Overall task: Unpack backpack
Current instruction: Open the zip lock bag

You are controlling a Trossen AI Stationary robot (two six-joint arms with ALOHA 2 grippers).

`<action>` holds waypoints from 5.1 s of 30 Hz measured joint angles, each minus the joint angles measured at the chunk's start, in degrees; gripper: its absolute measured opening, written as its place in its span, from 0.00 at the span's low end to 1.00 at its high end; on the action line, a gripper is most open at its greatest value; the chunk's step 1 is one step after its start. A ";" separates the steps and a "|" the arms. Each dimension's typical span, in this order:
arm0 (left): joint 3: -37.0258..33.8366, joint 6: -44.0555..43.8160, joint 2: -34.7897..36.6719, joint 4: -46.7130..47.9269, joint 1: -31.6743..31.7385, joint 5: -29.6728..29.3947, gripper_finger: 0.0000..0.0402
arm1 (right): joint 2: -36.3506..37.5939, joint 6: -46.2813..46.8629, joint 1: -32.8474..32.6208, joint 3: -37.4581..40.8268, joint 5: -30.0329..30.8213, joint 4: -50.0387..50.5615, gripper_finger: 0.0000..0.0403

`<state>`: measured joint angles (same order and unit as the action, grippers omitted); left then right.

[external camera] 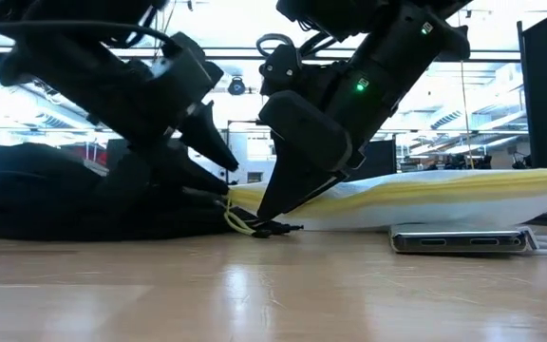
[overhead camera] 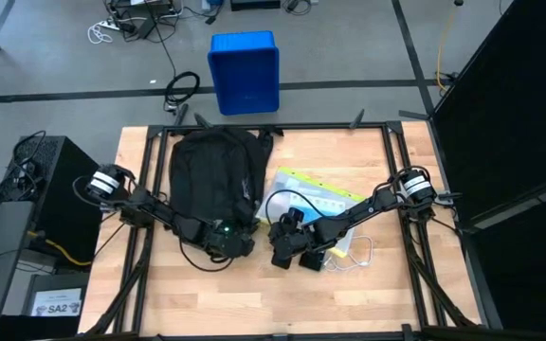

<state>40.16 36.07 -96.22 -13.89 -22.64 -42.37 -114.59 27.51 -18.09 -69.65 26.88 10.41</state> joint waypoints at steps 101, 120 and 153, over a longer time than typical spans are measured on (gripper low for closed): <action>26.30 -19.23 -8.40 35.93 -7.43 13.49 0.03 | 0.28 2.82 -2.37 -0.38 -5.66 14.51 0.26; 26.71 -21.96 -8.09 33.30 -7.87 11.22 0.12 | 0.07 -1.03 -1.27 0.02 -4.93 11.21 0.16; 25.61 -46.11 0.45 61.97 -14.34 -9.79 0.50 | -0.02 -0.09 -1.25 0.04 -3.70 10.40 0.20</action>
<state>65.77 -10.04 -95.77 48.08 -36.97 -52.16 -114.61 27.42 -19.33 -69.60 23.18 20.82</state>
